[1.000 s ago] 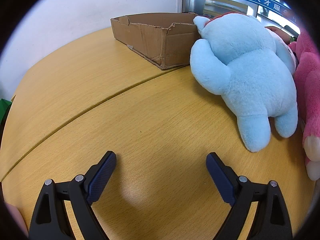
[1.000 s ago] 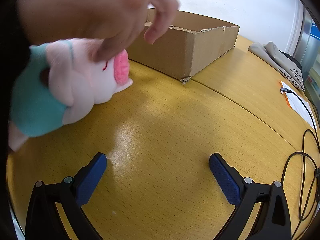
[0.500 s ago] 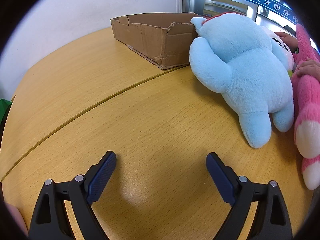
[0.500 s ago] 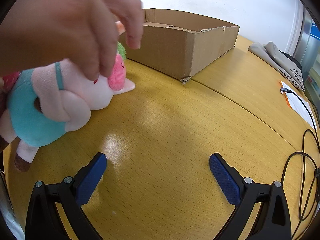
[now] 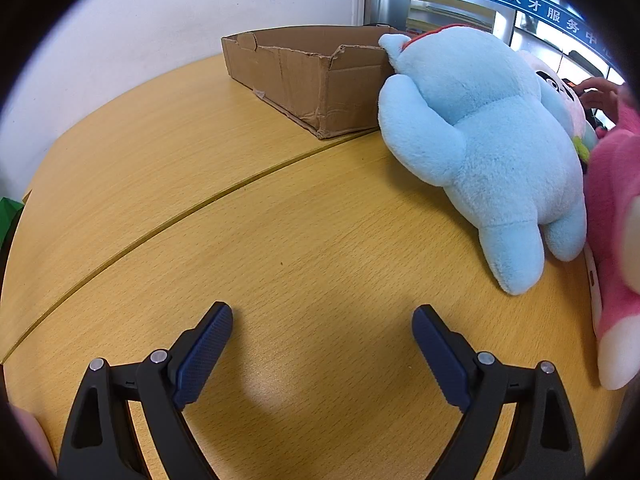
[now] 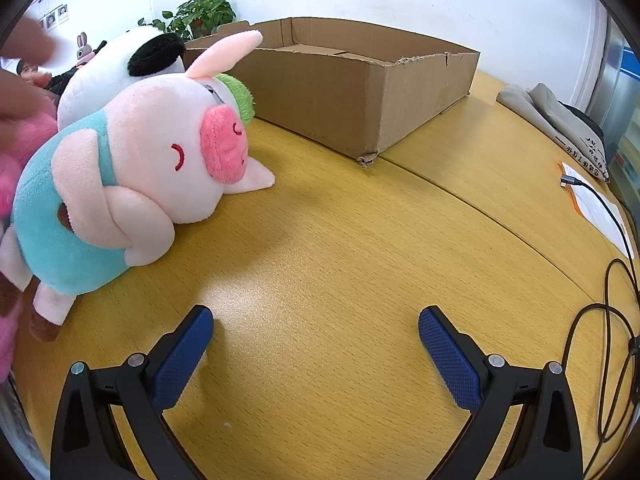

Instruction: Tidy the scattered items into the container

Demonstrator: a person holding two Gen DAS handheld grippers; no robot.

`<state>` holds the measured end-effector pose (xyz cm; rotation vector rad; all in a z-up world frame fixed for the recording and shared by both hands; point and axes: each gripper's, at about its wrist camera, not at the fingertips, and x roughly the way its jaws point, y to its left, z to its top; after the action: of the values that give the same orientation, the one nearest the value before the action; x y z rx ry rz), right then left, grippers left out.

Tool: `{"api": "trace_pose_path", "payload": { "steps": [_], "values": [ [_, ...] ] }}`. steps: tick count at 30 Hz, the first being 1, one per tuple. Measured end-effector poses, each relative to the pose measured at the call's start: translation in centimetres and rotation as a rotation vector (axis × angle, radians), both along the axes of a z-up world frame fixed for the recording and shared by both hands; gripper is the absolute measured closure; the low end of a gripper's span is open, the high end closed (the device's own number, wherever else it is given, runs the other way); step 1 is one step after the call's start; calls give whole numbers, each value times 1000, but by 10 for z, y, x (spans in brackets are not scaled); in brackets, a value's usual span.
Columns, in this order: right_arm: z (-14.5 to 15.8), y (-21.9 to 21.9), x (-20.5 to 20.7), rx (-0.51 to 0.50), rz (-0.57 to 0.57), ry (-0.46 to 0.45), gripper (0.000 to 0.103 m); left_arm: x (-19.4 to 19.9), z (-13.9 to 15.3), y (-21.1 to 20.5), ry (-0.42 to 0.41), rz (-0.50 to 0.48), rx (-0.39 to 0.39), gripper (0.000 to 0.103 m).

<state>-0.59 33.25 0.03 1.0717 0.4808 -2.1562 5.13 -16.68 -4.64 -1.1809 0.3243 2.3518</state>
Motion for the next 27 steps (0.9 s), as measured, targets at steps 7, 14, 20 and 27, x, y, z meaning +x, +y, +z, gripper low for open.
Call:
{"api": "trace_pose_path", "payload": {
  "steps": [7, 14, 20, 27],
  "values": [
    [0, 0, 0, 0, -1, 0, 0, 0, 0, 0, 0, 1, 0, 11],
    [0, 0, 0, 0, -2, 0, 0, 0, 0, 0, 0, 2, 0, 11],
    [0, 0, 0, 0, -2, 0, 0, -1, 0, -1, -2, 3, 3, 11],
    [0, 0, 0, 0, -3, 0, 0, -2, 2, -3, 0, 4, 0, 11]
  ]
}}
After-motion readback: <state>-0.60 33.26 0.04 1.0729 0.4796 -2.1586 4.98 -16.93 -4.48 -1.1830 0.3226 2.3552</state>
